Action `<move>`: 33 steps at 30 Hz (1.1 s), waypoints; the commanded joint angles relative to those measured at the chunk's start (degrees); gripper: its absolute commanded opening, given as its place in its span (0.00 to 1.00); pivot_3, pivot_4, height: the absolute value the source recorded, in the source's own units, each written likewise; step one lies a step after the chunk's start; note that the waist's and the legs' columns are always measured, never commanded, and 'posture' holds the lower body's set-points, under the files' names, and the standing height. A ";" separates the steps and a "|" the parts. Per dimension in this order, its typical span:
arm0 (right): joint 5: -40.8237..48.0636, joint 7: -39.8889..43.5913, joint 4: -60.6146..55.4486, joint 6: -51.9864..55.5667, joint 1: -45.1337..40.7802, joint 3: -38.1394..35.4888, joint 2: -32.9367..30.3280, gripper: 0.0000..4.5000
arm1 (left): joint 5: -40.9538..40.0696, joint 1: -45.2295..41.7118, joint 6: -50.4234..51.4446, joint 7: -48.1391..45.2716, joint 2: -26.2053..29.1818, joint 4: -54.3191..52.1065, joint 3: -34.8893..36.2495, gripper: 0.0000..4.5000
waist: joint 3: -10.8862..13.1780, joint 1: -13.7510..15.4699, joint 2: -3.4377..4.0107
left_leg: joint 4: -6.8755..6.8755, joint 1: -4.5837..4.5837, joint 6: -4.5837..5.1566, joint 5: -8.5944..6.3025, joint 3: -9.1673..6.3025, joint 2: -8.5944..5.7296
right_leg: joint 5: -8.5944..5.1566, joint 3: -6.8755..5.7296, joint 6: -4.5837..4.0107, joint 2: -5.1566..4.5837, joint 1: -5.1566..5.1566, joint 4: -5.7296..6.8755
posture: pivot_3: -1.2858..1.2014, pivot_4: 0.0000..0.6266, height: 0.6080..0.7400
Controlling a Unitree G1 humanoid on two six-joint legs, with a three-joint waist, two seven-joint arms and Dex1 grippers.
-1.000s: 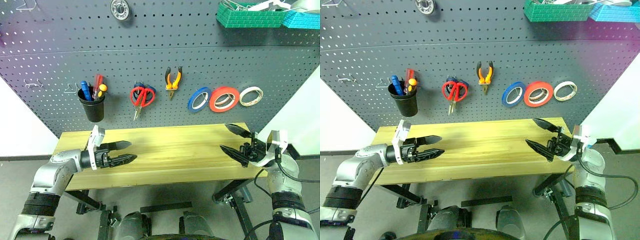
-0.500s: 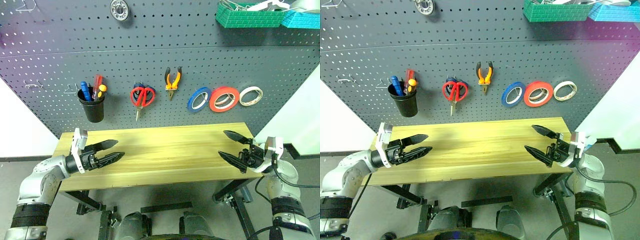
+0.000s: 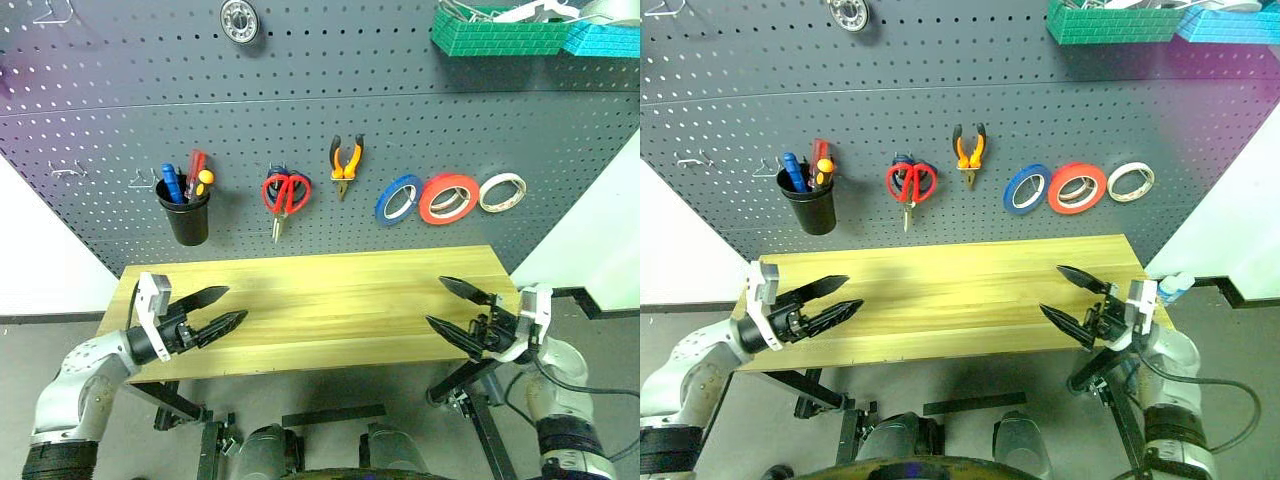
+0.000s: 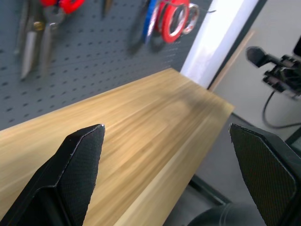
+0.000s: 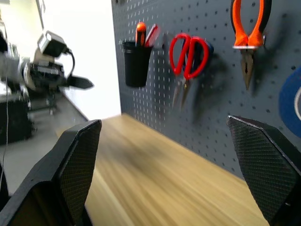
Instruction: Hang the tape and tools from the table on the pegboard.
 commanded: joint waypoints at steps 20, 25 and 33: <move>-8.53 -34.98 22.21 -14.17 -7.35 -4.94 10.79 1.00 | 8.14 1.05 -10.07 29.93 -17.94 -2.17 2.68 0.99 | -0.21 -0.13 0.02 | -0.06 0.00 0.00 0.00 0.01 0.01 | 0.06 -0.01 0.12 0.02 0.01 -0.04 | 0.49 0.00 1.00; -12.85 -46.75 9.89 -10.03 -2.60 -1.79 13.86 1.00 | 10.02 2.68 -12.45 34.20 -21.93 -3.97 1.49 0.99 | -0.23 0.04 0.06 | -0.05 -0.05 0.05 -0.03 0.03 -0.03 | 0.06 -0.01 0.12 -0.03 -0.01 -0.08 | 0.49 0.00 1.00; -20.99 -66.32 -8.73 2.82 5.28 1.10 14.83 1.00 | 15.91 6.55 -17.98 38.59 -24.58 -6.41 -1.22 0.99 | -0.27 0.07 0.07 | -0.16 -0.09 0.04 -0.04 0.03 -0.02 | -0.02 0.00 -0.03 -0.02 -0.09 -0.17 | 0.49 0.00 1.00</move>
